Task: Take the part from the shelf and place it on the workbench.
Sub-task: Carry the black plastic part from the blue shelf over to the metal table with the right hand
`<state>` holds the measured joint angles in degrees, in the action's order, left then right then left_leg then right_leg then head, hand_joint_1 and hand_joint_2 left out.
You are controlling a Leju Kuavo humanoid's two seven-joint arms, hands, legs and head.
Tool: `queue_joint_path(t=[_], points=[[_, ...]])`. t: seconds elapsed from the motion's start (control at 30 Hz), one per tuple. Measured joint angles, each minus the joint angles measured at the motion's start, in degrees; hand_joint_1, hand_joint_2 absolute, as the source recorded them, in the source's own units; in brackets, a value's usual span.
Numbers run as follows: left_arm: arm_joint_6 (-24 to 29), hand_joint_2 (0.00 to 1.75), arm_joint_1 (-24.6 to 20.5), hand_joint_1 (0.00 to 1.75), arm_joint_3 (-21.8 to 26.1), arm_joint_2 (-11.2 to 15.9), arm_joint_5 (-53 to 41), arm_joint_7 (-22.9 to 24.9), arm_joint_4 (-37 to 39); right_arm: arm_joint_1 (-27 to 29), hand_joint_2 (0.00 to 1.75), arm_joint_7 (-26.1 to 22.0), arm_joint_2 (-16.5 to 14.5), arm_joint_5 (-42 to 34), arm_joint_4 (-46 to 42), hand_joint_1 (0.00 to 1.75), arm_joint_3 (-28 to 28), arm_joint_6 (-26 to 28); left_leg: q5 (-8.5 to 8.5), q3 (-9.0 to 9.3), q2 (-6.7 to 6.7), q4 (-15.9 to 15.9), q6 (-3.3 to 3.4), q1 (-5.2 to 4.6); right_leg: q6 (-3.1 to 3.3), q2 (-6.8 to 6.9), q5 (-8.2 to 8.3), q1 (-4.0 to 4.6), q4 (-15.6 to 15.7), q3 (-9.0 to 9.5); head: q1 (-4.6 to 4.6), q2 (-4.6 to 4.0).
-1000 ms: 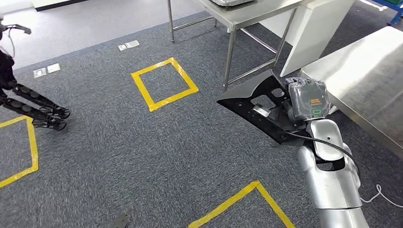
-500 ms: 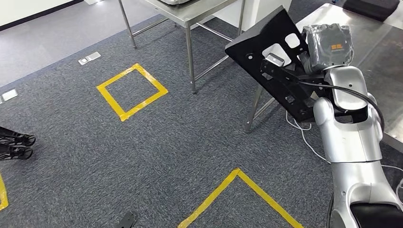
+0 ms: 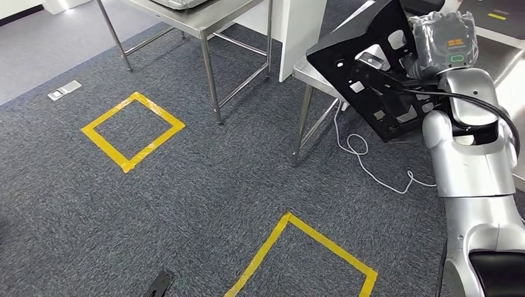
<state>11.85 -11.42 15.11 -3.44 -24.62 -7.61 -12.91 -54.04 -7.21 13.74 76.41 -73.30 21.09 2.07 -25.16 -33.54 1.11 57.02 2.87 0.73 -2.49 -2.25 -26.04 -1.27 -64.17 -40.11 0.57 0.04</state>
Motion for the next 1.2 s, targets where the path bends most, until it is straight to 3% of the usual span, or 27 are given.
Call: queue_joint_path(t=[0.07,0.1,0.13,0.17,0.23,0.3,0.33,0.4,0.47,0.53,0.6,0.63,0.7,0.77,0.83,0.9,0.97,1.07,1.1,1.13,1.2], points=[[0.0,1.75,0.1,0.0,0.1,0.0,0.0,0.0,0.0,-0.1,1.75,0.0,0.2,-0.2,0.5,1.57,0.3,0.0,-0.02,-0.15,-1.77,0.0,0.11,-0.16,0.05,1.38,-2.92,-0.01,-7.5,-3.51,-0.12,0.0],[0.0,1.75,0.1,0.0,0.1,0.0,0.0,-0.1,0.0,0.0,1.75,0.0,0.2,-0.2,0.8,1.57,0.5,0.0,-0.03,-0.21,-2.69,0.1,0.1,-0.22,-0.22,1.56,-3.43,-0.04,-9.5,-4.3,-0.13,0.0],[0.0,1.75,0.1,0.0,0.1,0.0,0.0,-0.1,0.0,0.0,1.75,0.0,0.2,-0.2,1.1,1.57,0.7,0.0,-0.06,-0.24,-3.56,0.1,0.07,-0.23,-0.65,1.75,-3.12,-0.05,-9.3,-3.94,-0.15,0.0],[0.0,1.75,0.1,0.0,0.1,0.0,0.0,-0.1,0.0,0.0,1.75,0.0,0.3,-0.2,1.2,1.57,0.9,0.0,-0.11,-0.22,-4.35,0.1,0.0,-0.22,-1.17,2.22,-2.01,-0.08,-6.5,-2.28,-0.14,0.0],[0.0,1.75,0.1,0.0,0.2,0.0,0.0,-0.1,0.0,-0.3,1.75,0.0,0.3,-0.2,1.5,1.57,1.2,0.0,-0.33,-0.11,-5.74,0.2,-0.37,-0.44,-1.7,4.85,0.62,0.06,1.9,2.58,-0.16,0.0],[0.0,1.75,0.1,0.0,0.4,0.0,0.0,0.0,0.0,-0.5,1.75,0.0,0.2,-0.2,1.7,1.57,1.5,0.0,-0.59,0.02,-6.98,0.3,-0.86,-0.88,-1.01,6.4,1.91,0.47,6.5,5.03,-0.12,0.0],[0.0,1.75,0.1,0.0,0.5,0.0,0.0,0.0,0.0,-0.6,1.75,0.0,0.2,-0.2,1.8,1.57,1.6,0.0,-0.67,0.11,-7.6,0.3,-1.07,-1.04,-0.46,6.0,1.98,0.7,6.7,5.05,-0.09,0.0],[0.0,1.75,0.0,0.0,0.7,0.0,0.1,0.0,0.0,-0.6,1.75,0.0,0.2,-0.2,1.9,1.57,1.9,0.0,-1.02,0.25,-8.28,0.5,-1.55,-0.92,0.42,4.46,2.26,0.3,6.8,4.89,-0.09,0.0],[0.0,1.75,-0.1,0.0,0.9,0.0,0.1,0.0,0.0,-0.9,1.75,0.0,0.2,-0.2,2.0,1.57,2.1,0.0,-3.11,-0.72,-5.92,3.2,-2.14,-0.45,1.36,3.16,2.55,-0.29,6.9,4.93,0.02,0.0],[-0.2,1.75,0.1,0.0,1.0,0.0,0.1,-0.1,0.0,-1.1,1.75,0.0,-0.1,-0.3,2.1,1.57,2.4,0.0,-7.03,-3.78,-2.46,10.2,-2.59,-0.12,2.0,1.87,2.67,-0.37,7.0,4.91,0.15,0.0],[-0.4,1.75,0.5,0.0,1.0,0.0,0.2,-0.2,0.1,-1.1,1.75,0.0,-0.2,-0.5,2.4,1.57,2.8,-0.1,-9.23,-6.89,-1.32,16.6,-2.78,-0.08,2.19,0.26,2.73,-0.16,6.9,4.89,0.16,0.0],[-0.4,1.75,0.6,0.0,1.1,0.0,0.2,-0.2,0.1,-1.1,1.75,0.0,-0.3,-0.6,2.5,1.57,3.0,-0.2,-8.66,-7.25,-1.17,17.1,-2.7,-0.08,2.23,-0.6,2.77,-0.07,6.9,4.89,0.17,0.0],[-0.4,1.75,0.6,0.0,1.2,0.0,0.2,-0.3,0.1,-1.2,1.75,0.0,-0.3,-0.7,2.7,1.57,3.3,-0.3,-4.67,-4.9,-0.13,11.4,-2.19,-0.05,2.29,-2.21,2.83,0.04,6.8,4.91,0.18,0.0],[-0.5,1.75,0.6,0.0,1.3,0.0,0.2,-0.3,0.1,-1.5,1.75,0.0,-0.3,-0.8,2.8,1.57,3.5,-0.4,-1.43,-1.57,3.21,4.1,-1.43,0.16,2.13,-3.56,2.91,0.13,6.6,4.74,0.08,0.0],[-0.7,1.75,0.7,0.0,1.4,0.1,0.2,-0.3,0.1,-1.8,1.75,0.0,-0.3,-1.0,2.9,1.57,3.7,-0.4,-0.89,-0.38,5.03,1.4,-1.01,0.15,1.62,-4.76,3.22,-0.02,6.6,4.28,0.21,0.0],[-1.6,1.75,0.7,0.0,1.5,0.0,0.3,-0.3,0.1,-2.1,1.75,0.0,-0.3,-1.1,3.1,1.57,4.0,-0.4,-0.56,-0.17,3.77,0.7,-0.75,0.09,0.93,-5.44,3.61,-0.11,6.8,3.77,0.39,0.0],[-2.5,1.75,0.5,0.0,1.6,0.0,0.5,-0.4,0.1,-2.2,1.75,0.0,-0.2,-1.1,3.1,1.57,4.2,-0.5,0.01,0.18,2.76,-0.2,-0.41,0.33,0.64,-4.27,3.62,0.09,6.6,3.34,0.34,0.0],[-2.8,1.75,0.5,0.0,1.7,0.0,0.6,-0.4,0.1,-2.4,1.75,0.0,-0.1,-1.1,3.2,1.57,4.3,-0.5,0.25,0.35,2.42,-0.5,-0.31,0.4,0.68,-2.69,3.4,0.22,6.2,3.03,0.31,0.0],[-2.8,1.75,0.5,0.0,1.7,0.0,0.6,-0.4,0.1,-2.7,1.75,0.0,-0.1,-1.1,3.2,1.57,4.4,-0.5,0.28,0.34,2.19,-0.5,-0.22,0.38,0.82,-1.66,2.66,0.27,4.9,2.39,0.23,0.0],[-2.9,1.75,0.6,0.0,1.8,0.0,0.5,-0.3,0.1,-3.1,1.75,0.0,-0.1,-1.1,3.5,1.57,4.8,-0.7,0.29,0.27,1.48,-0.5,-0.15,0.37,0.74,-0.49,0.94,0.09,0.6,0.52,0.16,0.0],[-2.9,1.75,0.7,0.0,2.2,-0.1,0.2,-0.4,0.2,-4.0,1.75,0.0,-0.2,-1.1,4.3,1.57,5.6,-1.0,0.28,0.1,-0.15,-0.5,-0.17,0.46,0.01,1.59,-1.38,-0.46,-5.1,-1.44,0.0,0.0]])
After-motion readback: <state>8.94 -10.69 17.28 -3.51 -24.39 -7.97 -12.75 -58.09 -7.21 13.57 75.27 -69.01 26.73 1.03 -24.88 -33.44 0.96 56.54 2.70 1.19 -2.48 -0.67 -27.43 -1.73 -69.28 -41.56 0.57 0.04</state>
